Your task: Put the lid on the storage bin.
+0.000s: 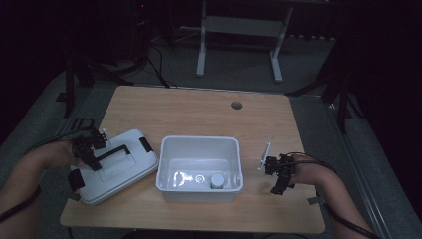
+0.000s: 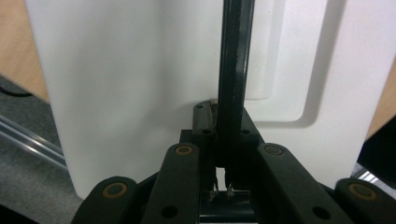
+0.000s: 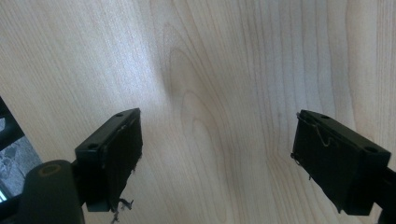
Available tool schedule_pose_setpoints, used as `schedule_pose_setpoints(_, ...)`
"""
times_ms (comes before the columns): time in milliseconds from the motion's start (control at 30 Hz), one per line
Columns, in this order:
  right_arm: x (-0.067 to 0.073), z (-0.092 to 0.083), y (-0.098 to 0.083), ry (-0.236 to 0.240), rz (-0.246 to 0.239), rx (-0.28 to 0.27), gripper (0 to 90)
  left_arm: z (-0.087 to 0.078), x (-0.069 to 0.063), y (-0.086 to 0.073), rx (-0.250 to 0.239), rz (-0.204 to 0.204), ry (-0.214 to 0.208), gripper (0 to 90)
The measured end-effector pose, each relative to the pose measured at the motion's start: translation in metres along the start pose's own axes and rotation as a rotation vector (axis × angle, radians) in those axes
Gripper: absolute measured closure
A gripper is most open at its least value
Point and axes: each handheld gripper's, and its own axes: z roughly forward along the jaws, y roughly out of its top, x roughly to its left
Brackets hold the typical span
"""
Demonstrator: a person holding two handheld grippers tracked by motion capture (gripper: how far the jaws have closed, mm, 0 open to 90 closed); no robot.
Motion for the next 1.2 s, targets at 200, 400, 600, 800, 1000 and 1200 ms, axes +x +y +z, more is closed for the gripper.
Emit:
schedule_pose_setpoints(200,0.001,-0.006,-0.001,0.005,0.009,-0.019,15.4,-0.022,-0.004,-0.010,0.007,-0.004,0.014,83.5)
schedule_pose_setpoints(400,0.002,-0.008,-0.002,0.004,0.006,-0.014,15.4,-0.047,-0.010,-0.018,-0.014,0.003,0.045,83.5)
schedule_pose_setpoints(600,0.002,-0.008,-0.001,-0.001,0.006,-0.018,15.4,-0.070,-0.018,-0.019,-0.023,0.026,0.069,83.5)
schedule_pose_setpoints(800,0.002,-0.006,0.002,0.008,0.001,-0.014,15.4,-0.092,-0.022,-0.013,-0.043,0.025,0.105,83.5)
schedule_pose_setpoints(1000,0.003,-0.006,0.002,0.015,0.000,-0.008,15.4,-0.107,-0.032,0.001,-0.054,0.077,0.115,83.5)
schedule_pose_setpoints(1200,0.003,-0.006,0.003,0.012,-0.004,-0.008,15.4,-0.114,-0.049,0.027,-0.081,0.145,0.119,83.5)
